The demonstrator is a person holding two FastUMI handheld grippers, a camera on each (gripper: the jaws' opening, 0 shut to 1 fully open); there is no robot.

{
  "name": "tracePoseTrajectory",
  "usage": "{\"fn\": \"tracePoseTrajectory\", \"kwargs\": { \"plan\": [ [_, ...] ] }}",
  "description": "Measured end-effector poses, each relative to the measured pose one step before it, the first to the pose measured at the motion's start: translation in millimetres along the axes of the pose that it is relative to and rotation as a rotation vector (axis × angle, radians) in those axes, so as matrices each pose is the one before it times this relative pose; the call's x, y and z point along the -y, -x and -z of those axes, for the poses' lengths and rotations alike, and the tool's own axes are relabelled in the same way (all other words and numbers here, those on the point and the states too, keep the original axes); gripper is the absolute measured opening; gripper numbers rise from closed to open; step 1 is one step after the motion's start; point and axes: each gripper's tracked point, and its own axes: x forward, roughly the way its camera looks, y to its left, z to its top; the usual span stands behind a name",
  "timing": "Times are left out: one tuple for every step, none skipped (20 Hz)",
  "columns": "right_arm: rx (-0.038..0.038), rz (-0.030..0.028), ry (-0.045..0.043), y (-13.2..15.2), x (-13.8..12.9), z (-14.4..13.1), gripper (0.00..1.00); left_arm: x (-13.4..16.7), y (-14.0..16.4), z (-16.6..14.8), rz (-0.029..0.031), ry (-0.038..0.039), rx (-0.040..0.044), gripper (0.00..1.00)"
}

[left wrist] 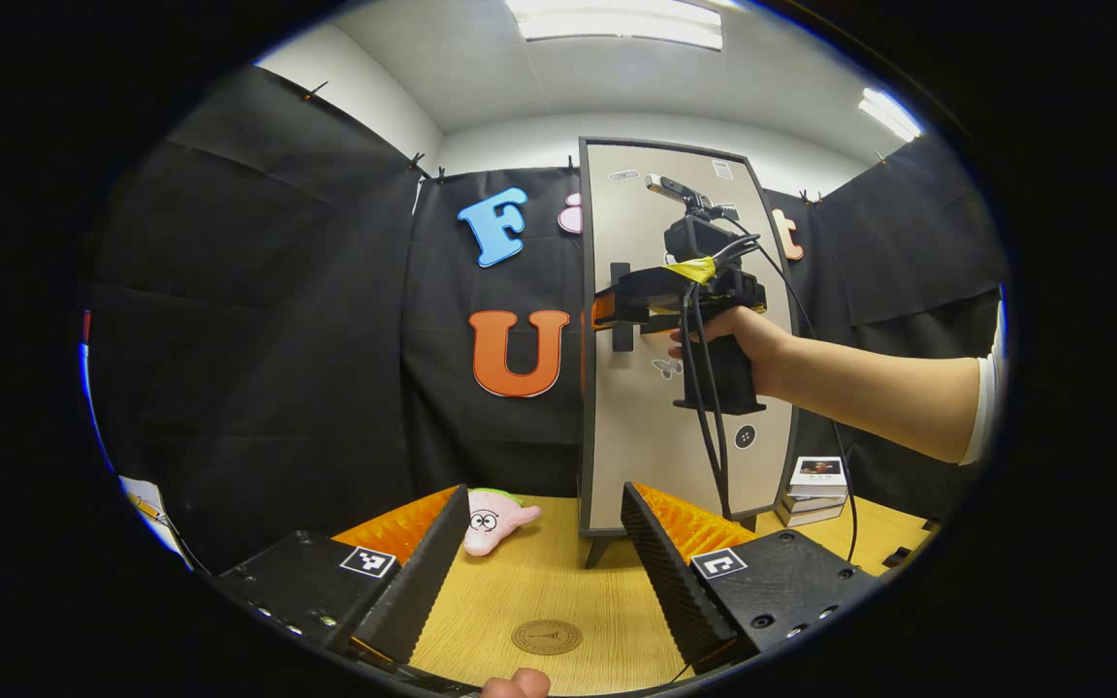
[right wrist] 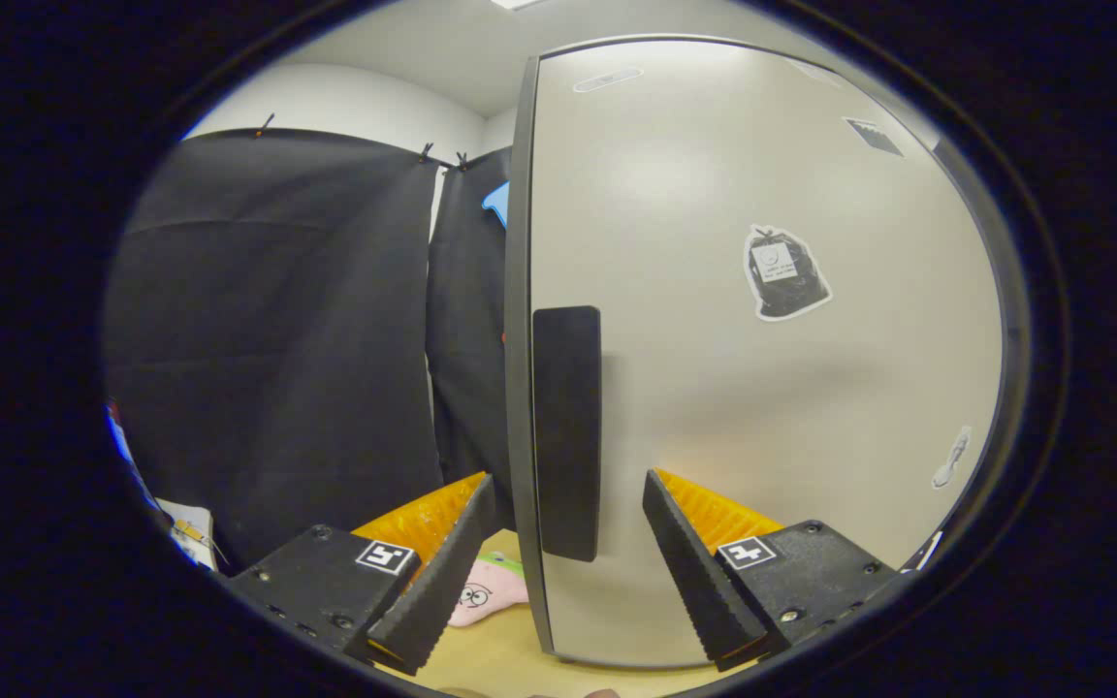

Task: Open the cabinet door with the right hand, grasp the bottle in the cabinet with the left hand and place it on the coaster, then close the cabinet door with the right hand.

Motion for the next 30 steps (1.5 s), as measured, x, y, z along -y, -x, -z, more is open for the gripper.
{"fn": "tracePoseTrajectory", "kwargs": {
  "plan": [
    [0.00248, -0.00294, 0.01375, -1.11, -1.90, -2.16, 0.94, -1.33, 0.05, -0.30, -0.00267, 0.00035, -0.00071, 0.95],
    [0.00233, -0.00172, 0.01470, -1.60, -2.01, -0.64, 0.94, -0.98, -0.72, 0.69, -0.00192, 0.00104, -0.00222, 0.95],
    [0.00128, 0.00453, 0.01393, -1.53, -0.57, 0.27, 0.90, -1.31, -1.08, 0.30, -0.00259, 0.00141, -0.00063, 0.95],
    [-0.00252, 0.00316, 0.01380, -1.23, -1.45, 0.05, 0.88, -1.46, -0.69, 0.91, -0.00193, 0.00173, -0.00041, 0.95],
    [-0.00772, 0.00942, 0.01427, -1.48, -0.42, 1.05, 0.82, -1.05, -0.02, -0.65, -0.00238, 0.00203, -0.00124, 0.95],
    [-0.00863, 0.02151, 0.01746, -1.87, 2.61, 1.25, 0.79, -0.32, -0.22, 0.27, -0.00126, 0.00233, -0.00051, 0.95],
    [0.00650, 0.02575, 0.00902, 0.58, 4.06, -2.58, 0.70, -1.01, -0.61, 1.00, -0.00158, 0.00184, -0.00009, 0.95],
    [0.00188, 0.01667, 0.00506, -2.49, 2.42, 0.77, 0.65, -1.17, -0.55, 0.34, -0.00154, 0.00154, 0.00070, 0.95],
    [0.00460, 0.02194, -0.00020, -0.91, 3.45, 0.36, 0.53, -1.06, 0.04, -0.76, -0.00127, 0.00215, -0.00009, 0.95],
    [0.00442, 0.00169, -0.00350, -1.59, 1.07, -0.03, 0.44, -1.19, -2.19, 1.98, -0.00012, 0.00246, -0.00261, 0.95],
    [-0.00650, -0.00216, 0.00972, 3.29, 0.97, 0.19, 0.38, -0.33, -0.83, 1.32, 0.00068, 0.00228, -0.00138, 0.95],
    [-0.00018, -0.00275, 0.01104, -1.23, 0.98, 0.77, 0.37, -0.35, 0.81, -0.16, 0.00051, 0.00235, 0.00002, 0.95],
    [0.00483, -0.00181, 0.00294, 0.09, 1.01, -0.31, 0.32, 0.66, 1.36, -0.73, 0.00207, 0.00270, 0.00128, 0.95],
    [0.00315, -0.00472, -0.01310, -1.39, -0.54, -0.68, 0.29, 1.80, 1.60, -1.70, 0.00223, 0.00169, 0.00045, 0.95],
    [-0.00150, -0.00544, -0.01068, 0.23, -1.08, 0.85, 0.25, 0.49, 1.40, 0.00, 0.00014, -0.00018, -0.00102, 0.95],
    [0.00063, -0.00105, -0.00403, 1.27, 0.32, 1.00, 0.22, 0.43, 0.96, -0.26, 0.00130, -0.00046, 0.00035, 0.95],
    [-0.00102, 0.00004, 0.00357, 0.27, -0.13, -0.43, 0.20, -0.22, 0.06, -0.51, 0.00032, 0.00008, 0.00137, 0.95],
    [-0.00094, -0.00158, 0.00136, 0.41, -0.02, 1.08, 0.20, -1.08, -0.19, -0.13, 0.00003, 0.00019, 0.00231, 0.95],
    [-0.00194, -0.00432, -0.00431, 2.20, -0.25, 0.20, 0.20, -0.77, 0.57, -0.63, -0.00120, -0.00042, 0.00114, 0.95],
    [-0.00039, -0.00858, -0.00666, 0.72, -0.47, 0.25, 0.20, -1.02, 0.61, 0.14, -0.00324, -0.00097, -0.00095, 0.95],
    [-0.00037, -0.01212, -0.00159, 1.90, -0.42, -0.39, 0.20, -0.16, 0.31, 0.77, -0.00118, -0.00006, -0.00097, 0.95],
    [0.00074, -0.01385, -0.00356, 0.89, 0.02, -0.20, 0.20, 0.65, 0.11, 0.10, 0.00138, 0.00198, -0.00034, 0.95],
    [-0.00027, -0.01478, -0.00495, 3.28, -0.12, -0.20, 0.20, 1.58, 1.61, -1.16, 0.00173, 0.00198, 0.00158, 0.95],
    [0.00108, -0.01499, -0.00428, 6.59, -1.62, 0.02, 0.20, 0.34, 0.45, 0.02, 0.00178, 0.00085, 0.00137, 0.95],
    [0.00303, -0.01415, -0.00277, 4.04, -0.19, -0.33, 0.20, 1.27, 0.54, -0.53, 0.00019, 0.00047, 0.00196, 0.95],
    [0.00481, -0.01364, -0.00193, 3.35, -0.51, 1.21, 0.20, 2.03, 0.50, 0.28, 0.00245, 0.00110, 0.00067, 0.95],
    [0.00513, -0.01246, 0.00131, 5.53, -0.20, 0.34, 0.20, 2.67, 0.92, 0.52, 0.00288, 0.00143, 0.00095, 0.95],
    [0.00392, -0.01126, 0.00257, 6.39, -1.08, 0.33, 0.20, 1.87, 1.55, -0.88, 0.00323, 0.00021, 0.00000, 0.95],
    [0.00222, -0.00984, -0.00366, 4.63, 0.14, -0.25, 0.20, 2.38, 0.84, 0.49, 0.00380, -0.00091, -0.00063, 0.95],
    [0.00038, -0.00956, -0.00435, 4.70, -0.99, 0.02, 0.20, 2.64, 0.75, 0.85, 0.00448, -0.00167, -0.00091, 0.95]
  ]
}}
